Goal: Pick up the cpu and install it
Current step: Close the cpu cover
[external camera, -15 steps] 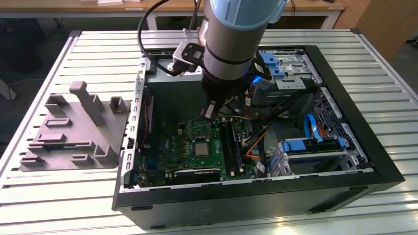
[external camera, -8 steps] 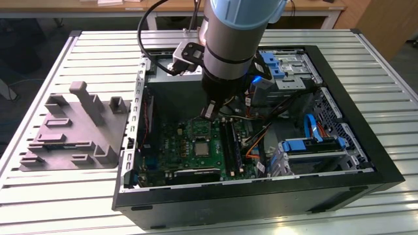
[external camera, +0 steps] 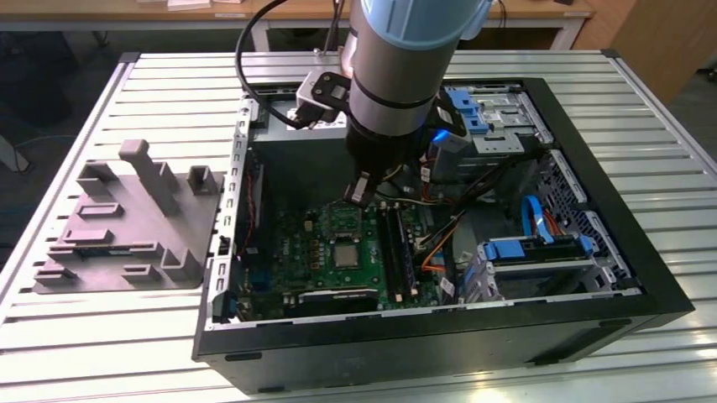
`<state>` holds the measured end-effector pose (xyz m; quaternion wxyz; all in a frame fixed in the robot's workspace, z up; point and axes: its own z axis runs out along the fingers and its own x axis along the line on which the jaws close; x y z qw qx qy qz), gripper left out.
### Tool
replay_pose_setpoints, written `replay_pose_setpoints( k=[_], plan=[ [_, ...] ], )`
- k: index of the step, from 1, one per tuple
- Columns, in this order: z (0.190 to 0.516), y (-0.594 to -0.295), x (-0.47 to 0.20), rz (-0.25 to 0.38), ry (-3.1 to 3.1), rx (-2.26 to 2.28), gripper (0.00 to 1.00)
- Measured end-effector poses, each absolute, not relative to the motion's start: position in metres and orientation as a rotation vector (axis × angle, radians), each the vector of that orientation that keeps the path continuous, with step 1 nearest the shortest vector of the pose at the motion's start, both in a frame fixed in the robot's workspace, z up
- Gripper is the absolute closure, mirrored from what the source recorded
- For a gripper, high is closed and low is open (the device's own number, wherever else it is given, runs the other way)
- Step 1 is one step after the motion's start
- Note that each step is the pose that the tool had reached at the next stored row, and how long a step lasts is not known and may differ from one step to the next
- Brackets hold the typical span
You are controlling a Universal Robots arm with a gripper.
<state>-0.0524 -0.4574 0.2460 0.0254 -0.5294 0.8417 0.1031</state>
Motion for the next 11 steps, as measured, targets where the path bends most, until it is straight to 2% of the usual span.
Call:
replay_pose_setpoints(
  k=[6,11],
  plan=[
    [0.2463,-0.4574,-0.0523,0.317,2.603,-1.637,0.89],
    [0.2462,-0.4577,-0.0525,0.280,2.619,-1.649,0.89]
  ],
)
